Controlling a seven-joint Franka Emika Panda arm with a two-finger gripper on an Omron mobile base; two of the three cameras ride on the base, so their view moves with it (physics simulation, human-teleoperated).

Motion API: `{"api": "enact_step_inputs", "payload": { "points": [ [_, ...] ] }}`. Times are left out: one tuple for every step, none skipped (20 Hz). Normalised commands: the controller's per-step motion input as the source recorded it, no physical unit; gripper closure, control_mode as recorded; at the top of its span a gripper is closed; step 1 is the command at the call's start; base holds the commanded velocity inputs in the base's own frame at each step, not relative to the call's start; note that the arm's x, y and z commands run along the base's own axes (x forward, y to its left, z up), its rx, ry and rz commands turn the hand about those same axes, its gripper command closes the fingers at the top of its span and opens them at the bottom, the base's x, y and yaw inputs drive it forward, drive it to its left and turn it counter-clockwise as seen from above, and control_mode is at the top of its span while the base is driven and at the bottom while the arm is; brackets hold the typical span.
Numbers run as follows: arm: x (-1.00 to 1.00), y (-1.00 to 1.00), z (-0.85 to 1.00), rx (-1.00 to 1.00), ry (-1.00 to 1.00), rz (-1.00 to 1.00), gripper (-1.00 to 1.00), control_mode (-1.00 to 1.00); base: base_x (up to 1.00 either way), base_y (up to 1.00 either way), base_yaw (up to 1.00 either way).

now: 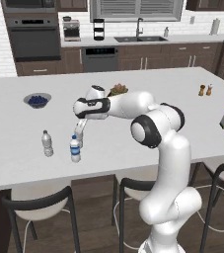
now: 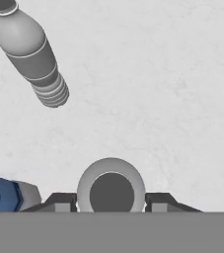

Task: Move the plastic bottles in the middle to the plastics group, and the glass bottles in the middle to the glass group.

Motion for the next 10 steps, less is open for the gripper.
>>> {"api": "enact_step_inputs", "payload": {
  "points": [
    [0.00, 0.01, 0.15, -0.05, 0.00, 0.00, -1.00, -1.00, 0.00, 0.00, 0.00],
    [0.00, 0.00, 0.15, -0.04, 0.00, 0.00, -1.00, -1.00, 0.00, 0.00, 0.00],
    [0.00, 0.01, 0.16, -0.04, 0.00, 0.00, -1.00, -1.00, 0.00, 0.00, 0.00],
    [0.00, 0.00, 0.21, -0.04, 0.00, 0.00, -1.00, -1.00, 0.00, 0.00, 0.00],
    [0.00, 0.00, 0.25, -0.04, 0.00, 0.00, -1.00, -1.00, 0.00, 0.00, 0.00],
    [0.00, 0.00, 0.28, -0.03, 0.00, 0.00, -1.00, -1.00, 0.00, 0.00, 0.00],
    [0.00, 0.00, 0.30, -0.04, 0.00, 0.00, -1.00, -1.00, 0.00, 0.00, 0.00],
    [0.00, 0.00, 0.39, -0.03, 0.00, 0.00, -1.00, -1.00, 0.00, 0.00, 0.00],
    [0.00, 0.00, 0.48, 0.00, -0.01, 0.00, -1.00, -1.00, 0.00, 0.00, 0.00],
    [0.00, 0.00, 0.50, 0.00, -0.03, 0.00, -1.00, -1.00, 0.00, 0.00, 0.00]
  ]
}}
